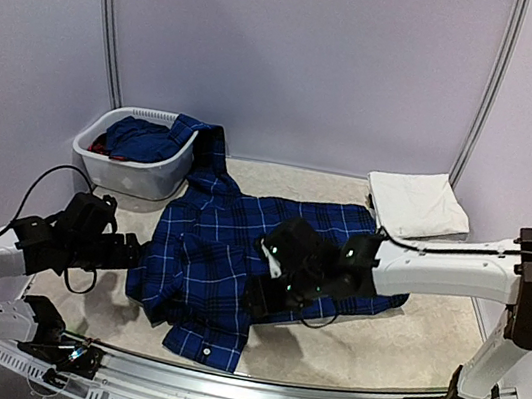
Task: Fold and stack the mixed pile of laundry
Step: Fold the flattened shirt at the center of the board.
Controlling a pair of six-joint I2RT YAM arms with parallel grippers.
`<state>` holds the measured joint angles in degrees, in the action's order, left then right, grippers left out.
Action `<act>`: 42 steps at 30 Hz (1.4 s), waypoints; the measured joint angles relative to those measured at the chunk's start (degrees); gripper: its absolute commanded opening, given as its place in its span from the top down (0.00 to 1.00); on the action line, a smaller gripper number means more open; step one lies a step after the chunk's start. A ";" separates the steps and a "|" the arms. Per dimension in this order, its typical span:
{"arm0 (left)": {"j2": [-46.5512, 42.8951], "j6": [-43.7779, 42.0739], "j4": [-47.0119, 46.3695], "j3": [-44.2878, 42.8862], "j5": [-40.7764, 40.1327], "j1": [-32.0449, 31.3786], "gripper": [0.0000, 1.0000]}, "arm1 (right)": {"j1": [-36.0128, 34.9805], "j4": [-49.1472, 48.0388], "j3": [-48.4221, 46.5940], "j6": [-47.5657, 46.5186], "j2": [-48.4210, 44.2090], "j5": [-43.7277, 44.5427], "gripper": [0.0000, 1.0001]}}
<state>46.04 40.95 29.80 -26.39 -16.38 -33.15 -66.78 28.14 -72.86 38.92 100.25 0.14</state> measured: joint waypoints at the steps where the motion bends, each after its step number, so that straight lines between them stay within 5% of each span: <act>1: -0.24 -0.02 -0.09 0.02 0.11 -0.07 0.14 | -0.55 -1.46 1.55 1.36 0.28 -0.81 0.33; 21: -1.49 -1.33 -1.57 1.07 0.98 -0.22 0.19 | -6.34 -16.44 9.97 16.00 7.58 -5.40 0.52; 23: -1.97 -1.33 -1.57 1.07 0.98 -0.22 0.20 | -6.34 -17.62 10.36 16.28 7.65 -5.46 0.59; 27: -2.73 -1.29 -1.60 1.07 0.98 -0.22 0.22 | -6.34 -19.52 10.71 16.76 8.74 -5.46 0.92; 29: -3.02 -1.29 -1.57 1.07 1.11 -0.22 0.23 | -6.34 -20.04 10.69 16.61 9.44 -5.42 1.00; 35: -3.74 -1.42 -0.79 1.03 3.06 -2.25 0.27 | -6.01 -16.94 9.18 16.31 9.90 -3.21 1.00; 42: -5.81 -1.31 3.61 -2.12 2.99 -9.05 0.33 | -4.87 -0.17 -0.07 10.34 6.14 5.97 1.00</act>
<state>40.23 39.64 33.41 -28.51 -13.39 -42.19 -71.66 27.97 -72.93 49.25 106.39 6.11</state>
